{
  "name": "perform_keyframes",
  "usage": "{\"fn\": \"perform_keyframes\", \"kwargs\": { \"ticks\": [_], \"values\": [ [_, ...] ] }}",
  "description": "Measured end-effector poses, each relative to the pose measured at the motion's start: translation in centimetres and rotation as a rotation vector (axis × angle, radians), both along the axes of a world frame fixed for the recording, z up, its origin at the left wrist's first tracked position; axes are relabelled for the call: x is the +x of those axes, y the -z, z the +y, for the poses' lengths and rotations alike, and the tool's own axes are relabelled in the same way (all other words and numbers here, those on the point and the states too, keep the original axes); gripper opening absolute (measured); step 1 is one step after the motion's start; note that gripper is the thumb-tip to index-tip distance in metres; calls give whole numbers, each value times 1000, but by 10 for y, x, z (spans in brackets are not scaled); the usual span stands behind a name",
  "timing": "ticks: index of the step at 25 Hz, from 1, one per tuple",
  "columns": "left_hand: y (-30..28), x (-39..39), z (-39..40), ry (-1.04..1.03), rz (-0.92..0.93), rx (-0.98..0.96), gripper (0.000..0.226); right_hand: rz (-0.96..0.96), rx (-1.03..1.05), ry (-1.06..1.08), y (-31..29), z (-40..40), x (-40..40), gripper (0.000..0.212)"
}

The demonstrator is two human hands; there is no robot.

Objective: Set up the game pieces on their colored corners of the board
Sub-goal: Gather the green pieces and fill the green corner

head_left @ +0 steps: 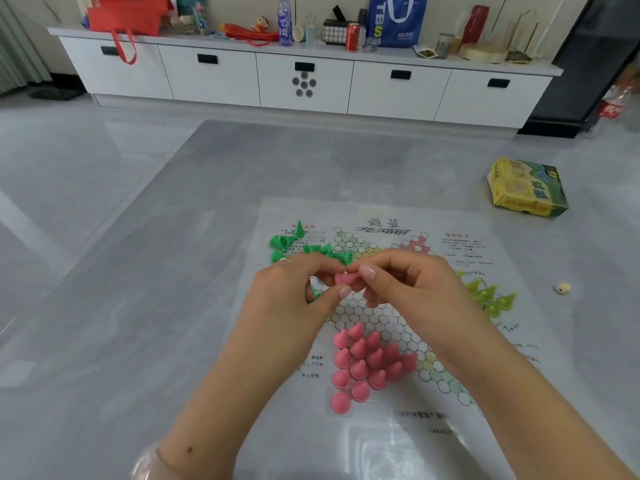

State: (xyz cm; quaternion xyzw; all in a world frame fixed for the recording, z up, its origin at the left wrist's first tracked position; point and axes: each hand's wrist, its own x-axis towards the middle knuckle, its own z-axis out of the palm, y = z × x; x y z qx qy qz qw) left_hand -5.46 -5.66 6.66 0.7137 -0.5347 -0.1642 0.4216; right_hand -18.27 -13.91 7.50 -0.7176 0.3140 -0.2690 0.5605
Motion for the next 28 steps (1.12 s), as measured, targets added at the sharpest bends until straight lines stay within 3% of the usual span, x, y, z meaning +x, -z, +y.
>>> {"fn": "perform_keyframes", "kwargs": {
  "ticks": [4, 9, 13, 28],
  "values": [
    [7, 2, -2, -72, -35, 44, 16, 54, -48, 95, 8, -6, 7, 16],
    [12, 14, -1, -297, 54, 44, 39, 411, -321, 22, 21, -8, 11, 20],
    [12, 19, 2, -310, 71, 34, 43, 503, -307, -12, 24, -5, 11, 19],
    [11, 20, 4, -321, 75, 42, 42, 559, -118, -21, 17, 4, 12, 19]
  ]
}}
